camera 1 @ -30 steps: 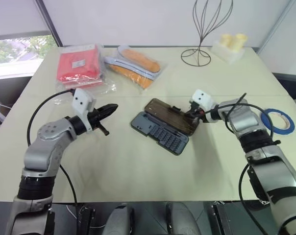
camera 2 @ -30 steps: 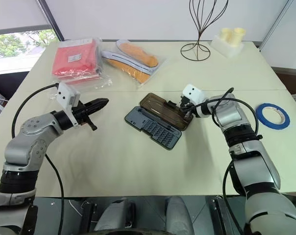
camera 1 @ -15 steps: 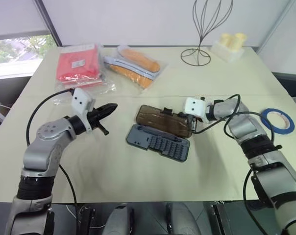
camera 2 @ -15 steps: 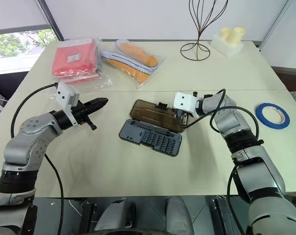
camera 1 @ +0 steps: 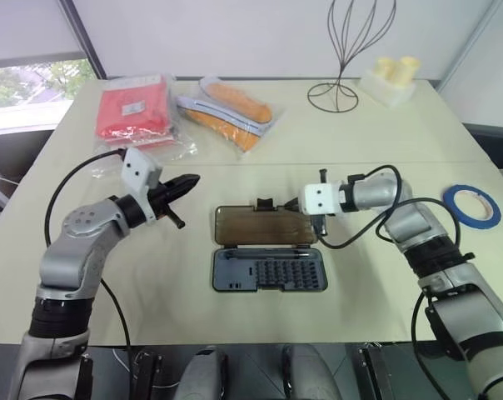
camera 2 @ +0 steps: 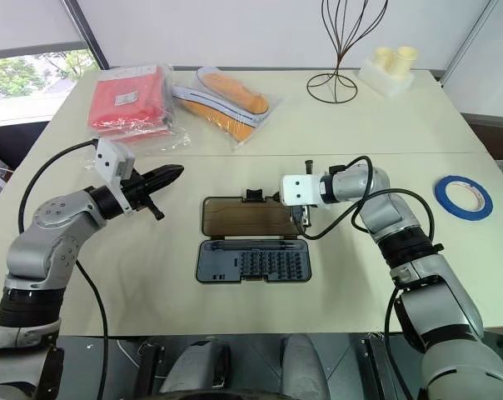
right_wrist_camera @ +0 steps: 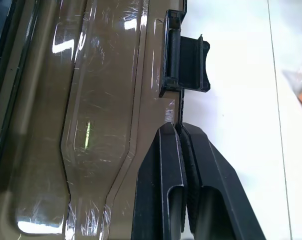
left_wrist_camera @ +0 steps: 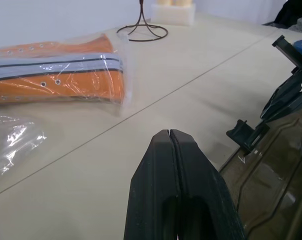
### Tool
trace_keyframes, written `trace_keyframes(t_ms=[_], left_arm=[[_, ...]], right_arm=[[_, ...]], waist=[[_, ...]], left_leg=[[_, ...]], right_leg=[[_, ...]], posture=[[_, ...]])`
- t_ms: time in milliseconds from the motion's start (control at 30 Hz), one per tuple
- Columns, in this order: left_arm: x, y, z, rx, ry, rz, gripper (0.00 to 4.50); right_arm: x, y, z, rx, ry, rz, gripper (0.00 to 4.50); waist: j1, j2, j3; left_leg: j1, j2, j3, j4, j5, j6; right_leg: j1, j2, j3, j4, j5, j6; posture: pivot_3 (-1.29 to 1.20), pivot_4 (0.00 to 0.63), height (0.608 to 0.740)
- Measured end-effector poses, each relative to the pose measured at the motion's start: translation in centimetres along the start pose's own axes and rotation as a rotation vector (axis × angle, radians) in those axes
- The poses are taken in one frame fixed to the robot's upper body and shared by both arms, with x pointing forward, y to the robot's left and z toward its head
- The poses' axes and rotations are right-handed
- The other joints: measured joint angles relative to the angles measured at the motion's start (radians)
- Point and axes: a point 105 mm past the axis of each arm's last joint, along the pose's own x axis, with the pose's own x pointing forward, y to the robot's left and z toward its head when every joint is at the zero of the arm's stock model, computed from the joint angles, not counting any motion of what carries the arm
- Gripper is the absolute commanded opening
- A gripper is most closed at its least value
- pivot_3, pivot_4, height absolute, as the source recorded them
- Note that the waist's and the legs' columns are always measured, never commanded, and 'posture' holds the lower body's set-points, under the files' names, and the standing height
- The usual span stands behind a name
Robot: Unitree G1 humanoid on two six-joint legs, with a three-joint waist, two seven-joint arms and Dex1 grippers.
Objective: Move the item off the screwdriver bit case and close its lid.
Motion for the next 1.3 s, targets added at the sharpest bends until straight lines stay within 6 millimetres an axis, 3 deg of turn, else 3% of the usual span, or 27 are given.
trace_keyframes(t_ms=[767, 833, 1067, 1300], left_arm=[[0.0, -0.1, 0.0, 0.006, -0.002, -0.012, 0.0], [0.0, -0.1, 0.0, 0.007, -0.002, -0.014, 0.0], [0.0, -0.3, 0.0, 0.007, -0.001, -0.026, 0.0], [-0.3, -1.1, -0.2, 0.009, 0.032, -0.118, 0.0]], right_arm=[[0.5, 0.6, 0.2, 0.004, -0.003, 0.015, 0.04], [0.4, 0.7, -0.1, 0.007, 0.013, 0.021, 0.87], [0.2, 1.0, -1.0, 0.044, 0.056, 0.019, 4.44], [-0.4, 0.6, -1.1, 0.149, 0.046, -0.015, 4.44]], waist=[[0.0, 0.0, 0.0], [0.0, 0.0, 0.0], [0.0, 0.0, 0.0], [0.0, 0.0, 0.0]], left_leg=[[0.0, 0.0, 0.0, 0.0, 0.0, 0.0], [0.0, 0.0, 0.0, 0.0, 0.0, 0.0], [0.0, 0.0, 0.0, 0.0, 0.0, 0.0], [0.0, 0.0, 0.0, 0.0, 0.0, 0.0]], right_leg=[[0.0, 0.0, 0.0, 0.0, 0.0, 0.0], [0.0, 0.0, 0.0, 0.0, 0.0, 0.0], [0.0, 0.0, 0.0, 0.0, 0.0, 0.0], [0.0, 0.0, 0.0, 0.0, 0.0, 0.0]], posture=[[0.0, 0.15, 0.74], [0.0, 0.15, 0.74], [0.0, 0.15, 0.74], [0.0, 0.15, 0.74]])
